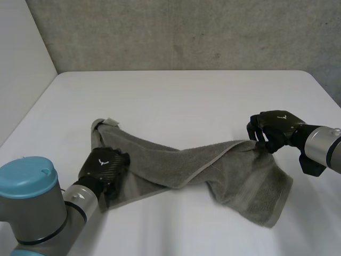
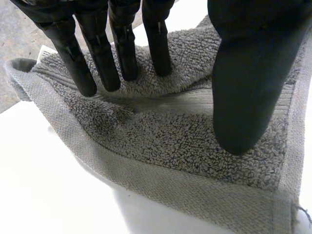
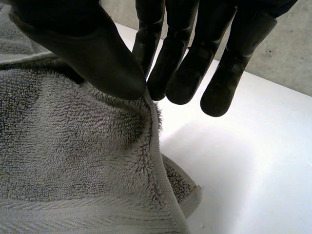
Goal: Fold the towel.
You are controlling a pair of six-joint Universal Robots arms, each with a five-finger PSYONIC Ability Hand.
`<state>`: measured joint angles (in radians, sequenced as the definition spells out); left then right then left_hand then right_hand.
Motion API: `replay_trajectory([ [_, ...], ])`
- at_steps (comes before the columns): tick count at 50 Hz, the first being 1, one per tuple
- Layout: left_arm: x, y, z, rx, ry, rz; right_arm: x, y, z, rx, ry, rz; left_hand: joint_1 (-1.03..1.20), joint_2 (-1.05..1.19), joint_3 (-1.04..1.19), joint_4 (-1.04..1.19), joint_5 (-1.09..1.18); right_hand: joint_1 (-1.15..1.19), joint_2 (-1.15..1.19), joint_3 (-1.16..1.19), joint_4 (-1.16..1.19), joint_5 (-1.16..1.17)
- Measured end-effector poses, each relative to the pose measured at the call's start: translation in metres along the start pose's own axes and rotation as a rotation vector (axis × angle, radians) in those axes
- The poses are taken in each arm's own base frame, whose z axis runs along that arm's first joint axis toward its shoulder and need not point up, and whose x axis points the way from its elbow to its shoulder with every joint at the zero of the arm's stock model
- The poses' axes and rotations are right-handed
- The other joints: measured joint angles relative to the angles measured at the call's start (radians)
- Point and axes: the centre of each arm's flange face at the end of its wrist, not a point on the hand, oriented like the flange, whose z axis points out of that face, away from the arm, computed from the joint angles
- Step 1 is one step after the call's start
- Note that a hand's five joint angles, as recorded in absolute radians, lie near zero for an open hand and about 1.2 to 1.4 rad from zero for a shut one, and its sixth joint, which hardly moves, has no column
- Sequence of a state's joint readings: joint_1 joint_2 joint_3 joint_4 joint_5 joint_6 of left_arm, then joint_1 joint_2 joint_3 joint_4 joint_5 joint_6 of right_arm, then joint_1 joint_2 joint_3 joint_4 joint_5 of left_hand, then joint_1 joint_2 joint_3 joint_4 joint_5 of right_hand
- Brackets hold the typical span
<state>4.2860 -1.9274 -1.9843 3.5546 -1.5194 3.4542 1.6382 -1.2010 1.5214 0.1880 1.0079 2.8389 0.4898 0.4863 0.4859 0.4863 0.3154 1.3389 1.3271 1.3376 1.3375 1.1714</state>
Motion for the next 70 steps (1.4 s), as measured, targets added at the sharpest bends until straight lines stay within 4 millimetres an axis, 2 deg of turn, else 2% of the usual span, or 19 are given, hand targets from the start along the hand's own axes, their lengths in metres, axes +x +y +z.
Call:
replay_trajectory([
  [3, 0.0, -0.002, -0.005, -0.014, 0.007, 0.004, 0.001, 0.0, 0.0, 0.002, 0.002, 0.0, -0.162, -0.163, -0.163, -0.157, -0.166, 0.0, 0.0, 0.0, 0.0, 0.0],
  [6, 0.0, -0.004, -0.012, -0.036, 0.019, 0.002, 0.003, 0.0, 0.0, 0.004, 0.008, 0.0, -0.234, -0.233, -0.233, -0.232, -0.238, 0.0, 0.0, 0.0, 0.0, 0.0],
  [14, 0.002, -0.004, -0.026, -0.091, 0.044, -0.007, 0.007, 0.001, 0.0, 0.007, 0.018, 0.003, -0.246, -0.243, -0.245, -0.247, -0.248, 0.0, 0.0, 0.0, 0.0, 0.0],
  [26, 0.004, 0.006, -0.015, -0.078, 0.034, 0.005, 0.005, 0.006, 0.0, 0.002, 0.016, 0.006, -0.148, -0.144, -0.144, -0.146, -0.146, 0.0, 0.0, 0.0, 0.0, 0.0],
  [49, 0.002, 0.007, 0.0, -0.035, 0.013, 0.082, 0.003, 0.01, 0.001, -0.006, 0.012, -0.015, -0.069, -0.065, -0.065, -0.066, -0.073, 0.0, 0.0, 0.004, 0.0, 0.0],
  [61, 0.0, 0.001, -0.014, -0.07, 0.029, 0.071, 0.003, 0.011, 0.001, -0.006, 0.013, -0.025, -0.191, -0.188, -0.187, -0.187, -0.196, 0.0, 0.0, 0.004, 0.001, 0.0],
  [70, 0.002, 0.007, -0.016, -0.104, 0.042, 0.07, 0.002, 0.012, 0.001, -0.009, 0.012, -0.028, -0.19, -0.187, -0.187, -0.186, -0.191, 0.0, 0.0, 0.005, 0.001, 0.0],
])
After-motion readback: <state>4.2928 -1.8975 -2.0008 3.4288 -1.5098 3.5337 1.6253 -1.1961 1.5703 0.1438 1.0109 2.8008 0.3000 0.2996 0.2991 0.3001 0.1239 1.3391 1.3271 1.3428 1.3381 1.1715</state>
